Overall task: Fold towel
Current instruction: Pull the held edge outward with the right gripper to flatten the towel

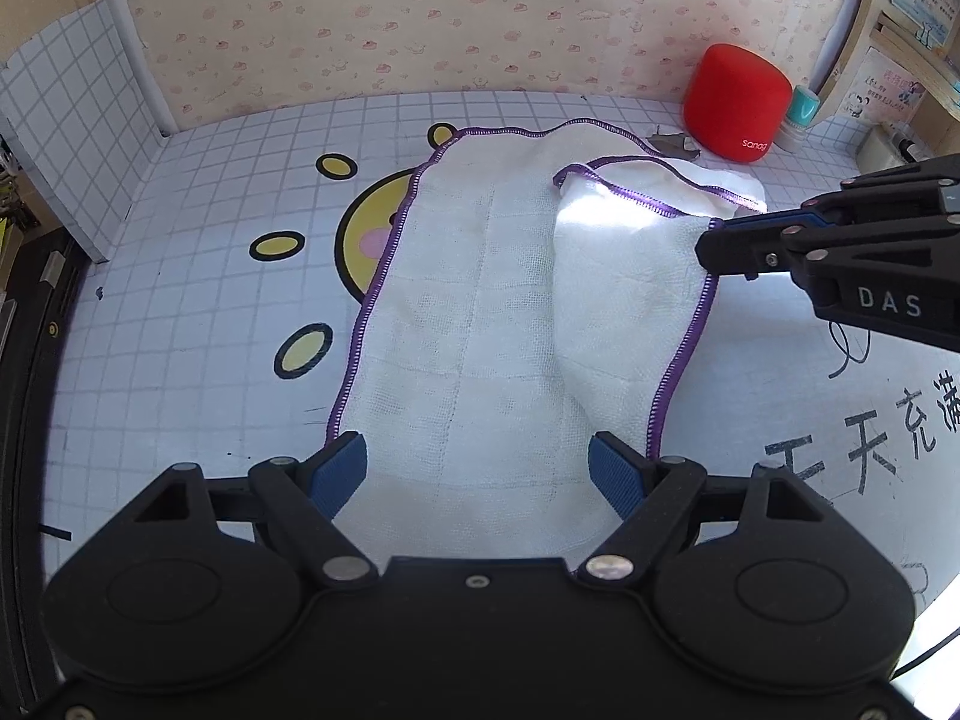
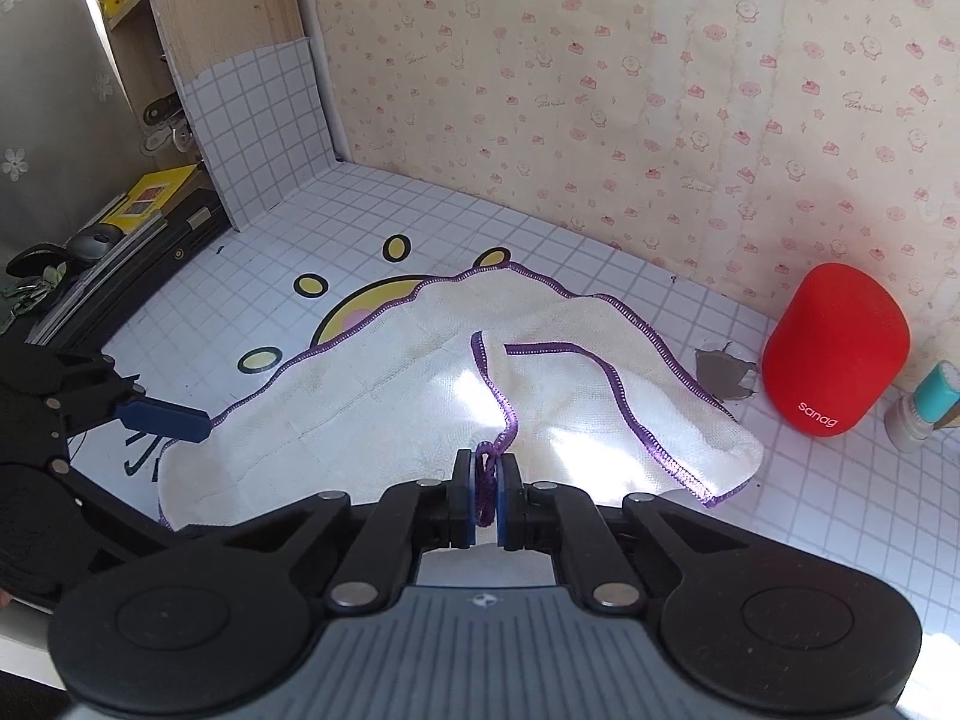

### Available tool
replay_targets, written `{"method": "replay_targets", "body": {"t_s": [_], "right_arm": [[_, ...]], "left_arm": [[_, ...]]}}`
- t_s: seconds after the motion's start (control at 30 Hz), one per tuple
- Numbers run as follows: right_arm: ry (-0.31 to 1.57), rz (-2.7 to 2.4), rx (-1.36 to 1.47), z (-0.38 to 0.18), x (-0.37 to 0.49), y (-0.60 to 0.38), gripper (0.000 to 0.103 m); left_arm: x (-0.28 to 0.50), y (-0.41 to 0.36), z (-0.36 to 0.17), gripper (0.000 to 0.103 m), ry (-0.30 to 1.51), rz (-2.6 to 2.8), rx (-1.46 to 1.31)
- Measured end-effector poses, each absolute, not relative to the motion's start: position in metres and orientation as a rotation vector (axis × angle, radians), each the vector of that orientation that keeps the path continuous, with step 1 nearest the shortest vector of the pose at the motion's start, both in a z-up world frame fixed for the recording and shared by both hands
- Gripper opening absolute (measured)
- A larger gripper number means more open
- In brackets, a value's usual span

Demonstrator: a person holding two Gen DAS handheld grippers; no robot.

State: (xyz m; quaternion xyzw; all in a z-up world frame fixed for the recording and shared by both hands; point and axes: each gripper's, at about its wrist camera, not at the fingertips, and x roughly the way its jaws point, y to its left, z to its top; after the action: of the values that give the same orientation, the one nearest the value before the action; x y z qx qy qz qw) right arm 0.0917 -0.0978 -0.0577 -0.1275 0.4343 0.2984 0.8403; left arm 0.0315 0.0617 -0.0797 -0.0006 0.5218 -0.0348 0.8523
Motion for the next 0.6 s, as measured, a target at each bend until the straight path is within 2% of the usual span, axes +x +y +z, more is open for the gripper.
{"method": "replay_targets", "body": {"t_s": [0.6], "right_arm": [[0.911,0.500,-0.226,-0.024,-0.001,-0.143,0.005]], "left_arm": [[0.020,0.032,-0.077,0.082,1.087,-0.227,0.085]]}}
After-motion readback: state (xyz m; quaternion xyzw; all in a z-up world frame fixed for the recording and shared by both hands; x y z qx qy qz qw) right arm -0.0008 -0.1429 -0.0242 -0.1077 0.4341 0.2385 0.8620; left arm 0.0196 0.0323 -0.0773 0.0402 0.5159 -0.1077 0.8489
